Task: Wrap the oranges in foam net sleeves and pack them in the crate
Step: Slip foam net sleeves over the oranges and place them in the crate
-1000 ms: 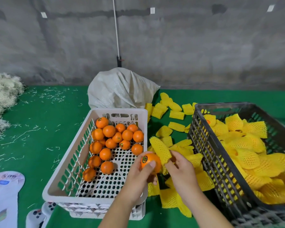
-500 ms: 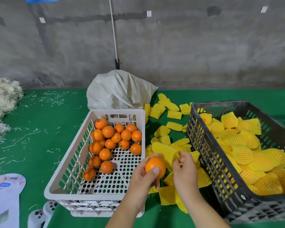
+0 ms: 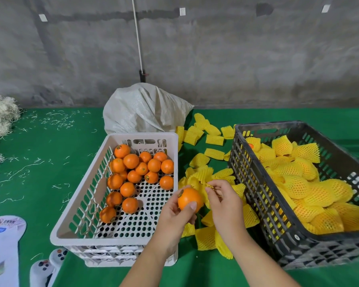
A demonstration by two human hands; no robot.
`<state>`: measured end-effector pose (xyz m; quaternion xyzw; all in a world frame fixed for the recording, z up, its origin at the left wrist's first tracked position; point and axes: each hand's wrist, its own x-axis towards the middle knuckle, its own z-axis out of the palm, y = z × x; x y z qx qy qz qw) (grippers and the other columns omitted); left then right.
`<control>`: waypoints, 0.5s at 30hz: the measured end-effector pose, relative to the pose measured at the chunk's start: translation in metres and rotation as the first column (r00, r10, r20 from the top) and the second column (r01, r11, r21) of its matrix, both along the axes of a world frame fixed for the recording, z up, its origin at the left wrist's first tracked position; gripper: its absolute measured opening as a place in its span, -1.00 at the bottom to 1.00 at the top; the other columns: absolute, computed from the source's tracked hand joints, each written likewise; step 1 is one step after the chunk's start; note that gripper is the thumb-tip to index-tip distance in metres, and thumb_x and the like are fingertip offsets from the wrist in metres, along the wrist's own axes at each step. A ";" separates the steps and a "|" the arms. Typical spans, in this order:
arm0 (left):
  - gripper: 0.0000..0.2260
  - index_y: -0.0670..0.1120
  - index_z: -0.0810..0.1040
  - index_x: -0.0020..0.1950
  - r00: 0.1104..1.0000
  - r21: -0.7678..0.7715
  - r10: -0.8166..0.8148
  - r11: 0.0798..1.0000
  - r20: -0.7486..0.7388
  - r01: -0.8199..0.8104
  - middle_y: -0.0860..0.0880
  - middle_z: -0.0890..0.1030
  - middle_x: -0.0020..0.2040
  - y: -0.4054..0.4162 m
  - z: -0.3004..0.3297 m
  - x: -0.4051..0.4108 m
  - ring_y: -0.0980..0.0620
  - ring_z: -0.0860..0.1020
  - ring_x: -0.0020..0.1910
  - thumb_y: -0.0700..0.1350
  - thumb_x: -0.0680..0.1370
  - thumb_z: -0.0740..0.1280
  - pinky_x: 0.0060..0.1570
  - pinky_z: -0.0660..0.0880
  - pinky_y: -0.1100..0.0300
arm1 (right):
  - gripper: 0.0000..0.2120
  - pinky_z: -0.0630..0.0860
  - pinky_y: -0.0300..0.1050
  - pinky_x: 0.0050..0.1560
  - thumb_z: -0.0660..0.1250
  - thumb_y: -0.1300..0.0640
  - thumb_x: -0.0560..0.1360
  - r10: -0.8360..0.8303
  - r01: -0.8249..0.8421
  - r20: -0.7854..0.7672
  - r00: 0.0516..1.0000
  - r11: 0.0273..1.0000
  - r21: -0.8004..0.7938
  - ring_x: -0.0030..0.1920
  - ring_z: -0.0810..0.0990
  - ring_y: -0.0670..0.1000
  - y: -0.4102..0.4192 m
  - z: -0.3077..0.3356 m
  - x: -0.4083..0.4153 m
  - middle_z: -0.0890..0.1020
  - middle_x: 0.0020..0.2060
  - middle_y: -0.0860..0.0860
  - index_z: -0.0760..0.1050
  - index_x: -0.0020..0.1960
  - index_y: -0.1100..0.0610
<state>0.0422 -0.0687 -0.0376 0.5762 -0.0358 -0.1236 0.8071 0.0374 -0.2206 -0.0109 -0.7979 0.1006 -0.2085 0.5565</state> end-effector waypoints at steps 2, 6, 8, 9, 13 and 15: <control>-0.43 0.27 0.50 0.38 0.997 -0.009 0.072 0.997 -0.006 -0.072 -0.17 0.61 0.15 -0.001 0.000 0.001 -0.05 0.64 -0.08 0.09 0.41 0.59 -0.03 0.61 0.09 | -0.75 0.60 -0.18 0.04 0.38 0.21 0.61 0.055 -0.056 0.032 0.998 0.998 0.042 0.06 0.64 -0.16 0.002 0.003 -0.006 0.66 -0.03 -0.25 0.57 0.16 -0.12; -0.22 0.44 0.20 0.51 0.999 -0.115 0.010 0.993 -0.038 -0.014 -0.23 0.65 0.24 0.004 -0.001 0.003 -0.20 0.64 0.20 -0.11 0.49 0.50 0.24 0.59 -0.08 | -0.67 0.57 -0.28 0.08 0.38 0.23 0.60 0.184 -0.165 0.061 0.981 0.957 -0.239 0.14 0.58 -0.23 0.017 -0.001 -0.019 0.60 0.06 -0.27 0.59 0.31 -0.05; -0.24 0.33 0.16 0.58 0.995 -0.153 -0.088 0.985 -0.052 0.080 -0.23 0.65 0.27 0.006 0.001 0.005 -0.25 0.62 0.26 -0.22 0.51 0.35 0.30 0.57 -0.08 | -0.72 0.57 -0.23 0.07 0.37 0.26 0.60 0.165 -0.127 0.097 0.982 0.941 -0.313 0.12 0.56 -0.20 0.018 -0.004 -0.021 0.56 0.08 -0.21 0.63 0.25 0.01; -0.29 0.26 0.16 0.60 0.992 -0.118 -0.123 0.986 -0.034 0.118 -0.20 0.64 0.32 0.006 0.002 0.005 -0.25 0.61 0.31 -0.23 0.55 0.30 0.33 0.56 -0.10 | -0.73 0.58 -0.19 0.06 0.36 0.27 0.60 0.142 -0.111 0.088 0.986 0.950 -0.293 0.10 0.58 -0.17 0.016 -0.003 -0.020 0.54 0.08 -0.21 0.63 0.23 0.03; -0.38 0.12 0.07 0.70 0.979 0.146 -0.188 0.974 0.077 0.175 -0.14 0.67 0.28 0.000 0.002 0.001 -0.19 0.65 0.26 -0.05 0.72 0.31 0.32 0.58 -0.10 | -0.77 0.53 -0.43 -0.14 0.30 0.32 0.62 0.113 -0.086 0.095 0.989 0.963 -0.255 -0.04 0.61 -0.22 0.001 0.004 -0.017 0.54 0.08 -0.20 0.62 0.16 0.06; -0.34 0.13 0.12 0.69 0.983 0.140 -0.157 0.980 0.100 0.142 -0.16 0.69 0.24 -0.001 0.001 -0.003 -0.15 0.68 0.19 -0.03 0.67 0.38 0.26 0.61 -0.08 | -0.77 0.45 -0.53 -0.20 0.30 0.34 0.61 0.129 -0.091 0.107 0.986 0.948 -0.306 -0.03 0.56 -0.32 0.000 0.009 -0.019 0.56 0.05 -0.14 0.60 0.14 0.07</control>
